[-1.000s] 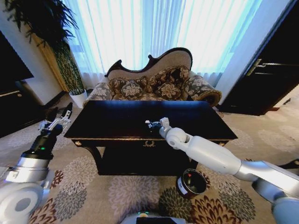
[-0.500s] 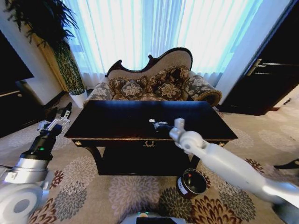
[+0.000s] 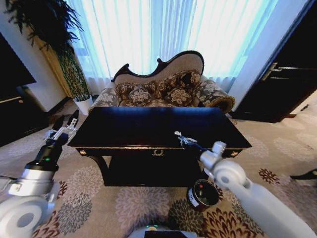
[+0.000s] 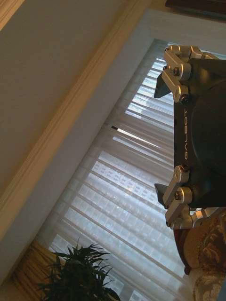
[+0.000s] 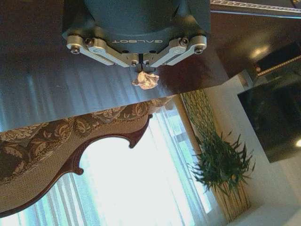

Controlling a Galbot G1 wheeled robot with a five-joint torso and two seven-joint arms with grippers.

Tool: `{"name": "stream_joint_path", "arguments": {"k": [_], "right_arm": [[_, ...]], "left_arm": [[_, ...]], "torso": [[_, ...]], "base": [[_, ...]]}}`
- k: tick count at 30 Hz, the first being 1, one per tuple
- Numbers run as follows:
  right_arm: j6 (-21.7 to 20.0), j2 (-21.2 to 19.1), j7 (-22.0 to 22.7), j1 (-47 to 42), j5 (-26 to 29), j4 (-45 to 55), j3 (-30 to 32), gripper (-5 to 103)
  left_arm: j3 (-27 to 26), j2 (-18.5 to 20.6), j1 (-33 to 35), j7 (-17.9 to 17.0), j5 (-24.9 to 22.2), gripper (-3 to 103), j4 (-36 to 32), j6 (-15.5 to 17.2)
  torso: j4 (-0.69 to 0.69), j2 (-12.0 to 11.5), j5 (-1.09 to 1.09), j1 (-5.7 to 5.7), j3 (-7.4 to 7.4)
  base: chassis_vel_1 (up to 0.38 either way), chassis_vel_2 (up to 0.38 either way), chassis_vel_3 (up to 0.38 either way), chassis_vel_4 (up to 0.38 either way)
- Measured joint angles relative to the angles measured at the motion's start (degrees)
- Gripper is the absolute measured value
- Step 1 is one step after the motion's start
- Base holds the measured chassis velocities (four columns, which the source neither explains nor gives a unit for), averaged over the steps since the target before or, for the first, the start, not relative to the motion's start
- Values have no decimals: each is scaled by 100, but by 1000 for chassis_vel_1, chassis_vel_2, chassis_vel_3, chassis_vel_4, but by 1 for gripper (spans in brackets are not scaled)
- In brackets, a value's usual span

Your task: Move to the front of the table and place the trash on the table into the trash bin.

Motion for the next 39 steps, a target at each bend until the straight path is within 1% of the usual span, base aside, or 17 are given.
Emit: {"name": "stream_joint_path", "arguments": {"k": [2,4,6,8,9,13,14,19,20,23,25,27,31,32,36,37,39], "right_arm": [[197,178,-238,-509,-81,49,379,0],[276,255,-317,-691,-132,55,481,0],[504,454,-511,-1047,-292,40,649,0],[688,658,-683,-1256,-413,-28,732,0],[688,658,-683,-1256,-413,-28,732,0],[1055,961,-998,-1500,-732,-378,780,0],[1055,961,-998,-1500,-732,-378,780,0],[1729,1211,-1530,-1567,-1299,-1366,665,0],[1729,1211,-1530,-1567,-1299,-1366,665,0],[2050,1275,-1620,-1417,-1837,-2182,405,0],[2144,1303,-1596,-1244,-2126,-2719,202,0],[2152,1316,-1539,-1163,-2196,-2941,105,0],[2088,1398,-1071,-736,-2384,-3808,-315,0],[2088,1398,-1071,-736,-2384,-3808,-315,0],[2049,1506,-555,-285,-2767,-4701,-687,0],[2049,1506,-555,-285,-2767,-4701,-687,0],[1995,1544,-355,-112,-2885,-5102,-822,0]], "left_arm": [[-25,-6,6,-3,-41,100,-1,-3],[-44,-8,9,-4,-71,100,-1,-5],[-94,-4,8,-5,-125,100,-1,-6],[-140,17,0,-6,-169,100,-1,-9],[-140,17,0,-6,-169,100,-1,-9],[-186,46,-1,-8,-231,100,-1,-11],[-186,46,-1,-8,-231,100,-1,-11],[-201,52,2,-7,-242,100,0,-11],[-201,52,2,-7,-242,100,0,-11],[-206,58,1,-8,-241,100,0,-11],[-208,55,1,-8,-233,100,1,-11],[-210,52,4,-8,-228,100,1,-11],[-238,44,27,-7,-216,100,2,-11],[-238,44,27,-7,-216,100,2,-11],[-290,31,71,-5,-209,100,2,-11],[-290,31,71,-5,-209,100,2,-11],[-318,33,84,-2,-209,100,2,-12]], "torso": [[0,0,0,0,0],[0,0,0,0,0],[-1,0,0,0,0],[0,0,0,0,0],[0,0,0,0,0],[0,0,0,0,0],[0,0,0,0,0],[0,0,-1,0,1],[0,0,-1,0,1],[-1,-1,0,1,1],[0,-1,1,1,1],[0,-1,1,2,1],[0,-1,0,1,1],[0,-1,0,1,1],[1,-1,0,2,1],[1,-1,0,2,1],[0,-1,1,1,1]], "base": [[0,0,0,0],[0,0,0,0],[0,0,0,0],[0,0,0,0],[0,0,0,0],[0,0,0,0],[0,0,0,0],[0,0,0,0],[0,0,0,0],[0,0,0,0],[0,0,0,0],[0,0,0,0],[0,0,0,0],[0,0,0,0],[0,0,0,0],[0,0,0,0],[0,0,0,0]]}}
